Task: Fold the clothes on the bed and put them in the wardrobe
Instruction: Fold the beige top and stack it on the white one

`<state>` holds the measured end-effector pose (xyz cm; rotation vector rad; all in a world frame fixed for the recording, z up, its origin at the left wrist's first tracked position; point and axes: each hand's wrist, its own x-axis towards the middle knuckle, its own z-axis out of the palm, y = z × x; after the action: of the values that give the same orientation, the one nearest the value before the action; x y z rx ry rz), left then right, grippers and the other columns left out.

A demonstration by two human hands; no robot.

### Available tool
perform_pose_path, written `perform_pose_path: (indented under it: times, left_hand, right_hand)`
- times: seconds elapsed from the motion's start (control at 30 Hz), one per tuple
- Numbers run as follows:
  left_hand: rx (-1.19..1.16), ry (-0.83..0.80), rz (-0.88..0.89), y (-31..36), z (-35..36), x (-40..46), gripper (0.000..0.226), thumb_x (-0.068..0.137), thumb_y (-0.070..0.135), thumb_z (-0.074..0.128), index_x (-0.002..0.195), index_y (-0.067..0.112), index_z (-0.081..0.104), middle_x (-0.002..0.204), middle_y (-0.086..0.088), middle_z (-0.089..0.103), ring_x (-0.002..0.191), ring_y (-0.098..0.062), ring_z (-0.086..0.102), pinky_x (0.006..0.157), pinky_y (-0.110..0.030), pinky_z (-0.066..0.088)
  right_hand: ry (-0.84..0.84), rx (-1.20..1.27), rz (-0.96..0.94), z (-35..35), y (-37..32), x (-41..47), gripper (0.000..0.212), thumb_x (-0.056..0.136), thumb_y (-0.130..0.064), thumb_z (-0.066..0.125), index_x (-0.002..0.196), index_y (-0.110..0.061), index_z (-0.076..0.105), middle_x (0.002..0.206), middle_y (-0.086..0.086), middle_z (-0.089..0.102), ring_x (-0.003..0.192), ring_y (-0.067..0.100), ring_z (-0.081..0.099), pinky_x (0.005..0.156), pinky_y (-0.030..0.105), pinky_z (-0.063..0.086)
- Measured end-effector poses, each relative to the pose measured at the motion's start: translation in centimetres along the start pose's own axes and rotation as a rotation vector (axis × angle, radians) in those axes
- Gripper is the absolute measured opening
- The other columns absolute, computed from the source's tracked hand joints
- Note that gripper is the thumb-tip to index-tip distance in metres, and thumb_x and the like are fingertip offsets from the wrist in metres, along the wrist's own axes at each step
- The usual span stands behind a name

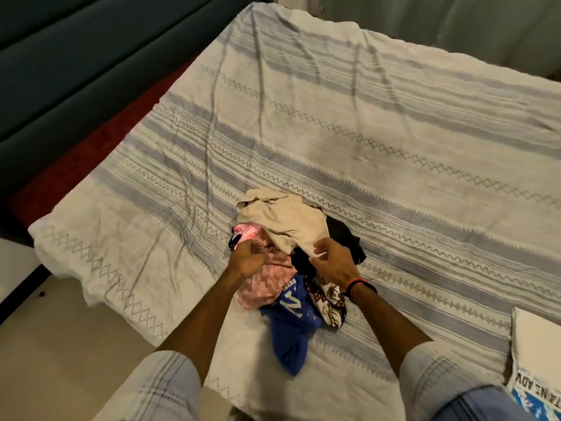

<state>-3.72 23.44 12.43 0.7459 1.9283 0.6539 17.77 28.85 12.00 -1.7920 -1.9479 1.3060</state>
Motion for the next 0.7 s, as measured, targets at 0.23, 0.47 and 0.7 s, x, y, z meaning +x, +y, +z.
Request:
perform_pose_path:
  times: [0.23,0.47,0.7]
  left_hand:
    - [0.038,-0.035,-0.006,1.0,-1.0,9.1,0.023,0.078,0.017,0.080,0.094,0.017,0.063,0.096,-0.003,0.067,0.098,-0.024,0.066,0.087,-0.046,0.056]
    - [-0.082,-0.038,-0.062,-0.2,-1.2,13.5,0.028,0.072,0.017,0.080,0.097,0.014,0.069,0.098,-0.002,0.072,0.099,-0.022,0.068,0.093,-0.042,0.054]
    - [-0.139,-0.069,-0.058,-0.1,-1.1,13.8,0.032,0.079,-0.006,0.072,0.107,0.006,0.061,0.088,0.003,0.066,0.082,-0.007,0.063,0.067,-0.009,0.051]
  right_hand:
    - [-0.023,-0.139,-0.093,2.6,-3.7,8.5,0.033,0.082,-0.028,0.070,0.112,-0.016,0.062,0.112,0.002,0.063,0.095,0.019,0.062,0.086,0.034,0.053]
    - [-0.009,-0.572,-0.405,6.5,-5.9,12.9,0.048,0.082,-0.054,0.066,0.115,-0.019,0.062,0.117,0.008,0.049,0.100,0.027,0.050,0.079,0.040,0.049]
    - [0.029,-0.611,-0.371,7.7,-6.3,14.0,0.042,0.093,-0.046,0.058,0.096,-0.006,0.069,0.103,0.015,0.058,0.091,0.034,0.054,0.074,0.042,0.044]
